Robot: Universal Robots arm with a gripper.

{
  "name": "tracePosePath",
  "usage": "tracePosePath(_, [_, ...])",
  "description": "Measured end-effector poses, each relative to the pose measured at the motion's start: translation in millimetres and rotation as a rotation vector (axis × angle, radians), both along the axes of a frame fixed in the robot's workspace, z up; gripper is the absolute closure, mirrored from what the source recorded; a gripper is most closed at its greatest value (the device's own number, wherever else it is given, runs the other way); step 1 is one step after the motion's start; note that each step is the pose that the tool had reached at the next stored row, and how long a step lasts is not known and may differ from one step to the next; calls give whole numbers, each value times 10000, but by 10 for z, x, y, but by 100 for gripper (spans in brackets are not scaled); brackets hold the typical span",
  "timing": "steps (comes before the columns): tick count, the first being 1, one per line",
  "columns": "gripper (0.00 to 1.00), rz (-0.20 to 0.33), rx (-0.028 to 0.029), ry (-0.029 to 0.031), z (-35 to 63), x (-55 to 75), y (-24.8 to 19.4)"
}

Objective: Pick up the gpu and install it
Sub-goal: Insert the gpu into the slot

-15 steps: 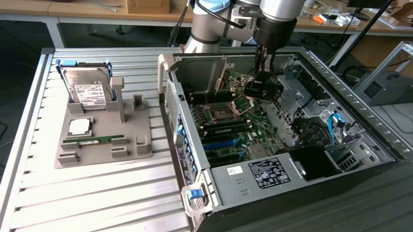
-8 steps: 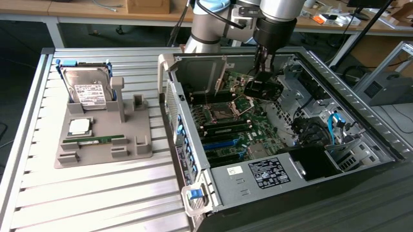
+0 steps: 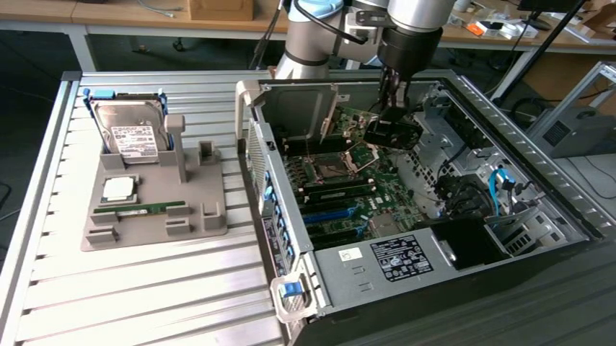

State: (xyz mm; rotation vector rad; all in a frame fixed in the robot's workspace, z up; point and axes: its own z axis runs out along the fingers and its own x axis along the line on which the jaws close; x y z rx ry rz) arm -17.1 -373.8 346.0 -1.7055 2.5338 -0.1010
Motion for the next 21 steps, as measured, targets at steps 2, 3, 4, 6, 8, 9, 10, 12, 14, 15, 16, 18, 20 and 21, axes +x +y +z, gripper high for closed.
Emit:
tracePosePath(2, [73, 42, 0, 0, 0, 0, 0])
tracePosePath(3, [73, 67, 0, 0, -1, 0, 0])
tracePosePath(4, [73, 89, 0, 0, -1, 0, 0])
tracePosePath(6, [73, 157, 0, 0, -2, 0, 0])
tracePosePath(8, [73, 252, 0, 0, -3, 0, 0])
tracePosePath(9, [73, 288, 0, 0, -4, 0, 0])
tracePosePath(10, [73, 314, 0, 0, -4, 0, 0])
tracePosePath(12, [73, 370, 0, 0, -5, 0, 0])
tracePosePath(14, [73, 422, 0, 0, -5, 0, 0])
tracePosePath(15, [73, 444, 0, -1, -6, 0, 0])
tracePosePath(16, [73, 471, 0, 0, -6, 0, 0])
tracePosePath(18, [73, 545, 0, 0, -7, 0, 0])
tracePosePath(20, [73, 596, 0, 0, -8, 0, 0])
tracePosePath(21, [73, 620, 0, 0, -8, 0, 0])
